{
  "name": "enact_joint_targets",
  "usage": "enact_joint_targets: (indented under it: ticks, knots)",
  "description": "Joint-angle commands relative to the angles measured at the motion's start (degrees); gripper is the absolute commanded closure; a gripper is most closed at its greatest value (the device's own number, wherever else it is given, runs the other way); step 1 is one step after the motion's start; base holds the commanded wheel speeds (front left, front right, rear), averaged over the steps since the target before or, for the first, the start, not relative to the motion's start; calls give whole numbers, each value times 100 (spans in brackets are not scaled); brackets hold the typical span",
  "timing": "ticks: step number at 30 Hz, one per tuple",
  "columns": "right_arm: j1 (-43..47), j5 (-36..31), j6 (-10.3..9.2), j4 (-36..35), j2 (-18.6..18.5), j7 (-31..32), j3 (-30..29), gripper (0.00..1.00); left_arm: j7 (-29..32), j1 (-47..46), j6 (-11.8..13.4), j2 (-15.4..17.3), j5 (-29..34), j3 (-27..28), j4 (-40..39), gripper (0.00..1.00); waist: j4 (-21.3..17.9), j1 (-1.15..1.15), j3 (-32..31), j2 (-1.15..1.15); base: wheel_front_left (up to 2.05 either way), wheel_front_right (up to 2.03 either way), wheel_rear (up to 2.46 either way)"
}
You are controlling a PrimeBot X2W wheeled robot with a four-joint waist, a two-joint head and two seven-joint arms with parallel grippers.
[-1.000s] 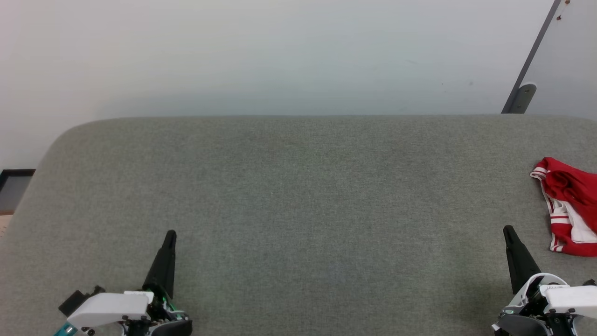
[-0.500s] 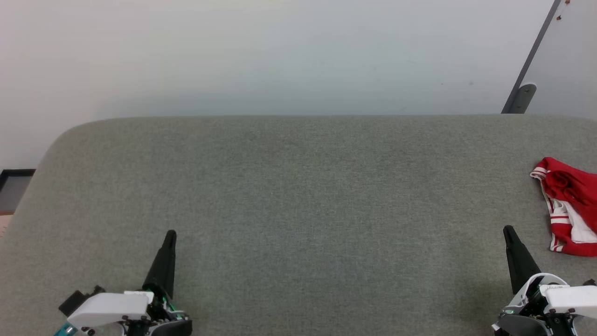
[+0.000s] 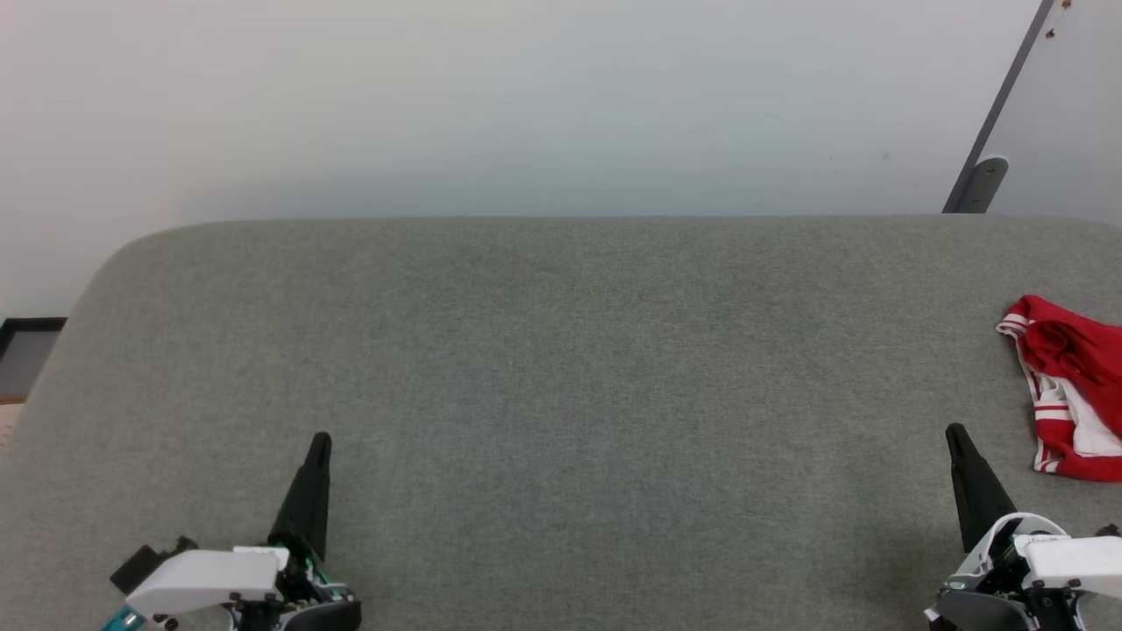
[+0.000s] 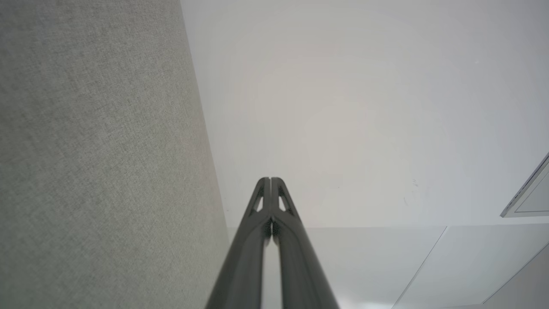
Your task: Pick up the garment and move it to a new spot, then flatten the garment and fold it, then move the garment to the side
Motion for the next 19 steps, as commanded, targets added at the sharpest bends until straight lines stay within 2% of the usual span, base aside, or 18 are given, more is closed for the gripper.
enact_joint_targets:
  ticks: [1,19]
  knots:
    - [-13,20,-8,-12,22,12,20,100,16,-47,-21,-4,-18,13,-12,100,0,0,0,0,0,0,0]
    - [-13,20,-8,-12,22,13,19,100,15,-47,-21,-4,-18,13,-12,100,0,0,0,0,0,0,0]
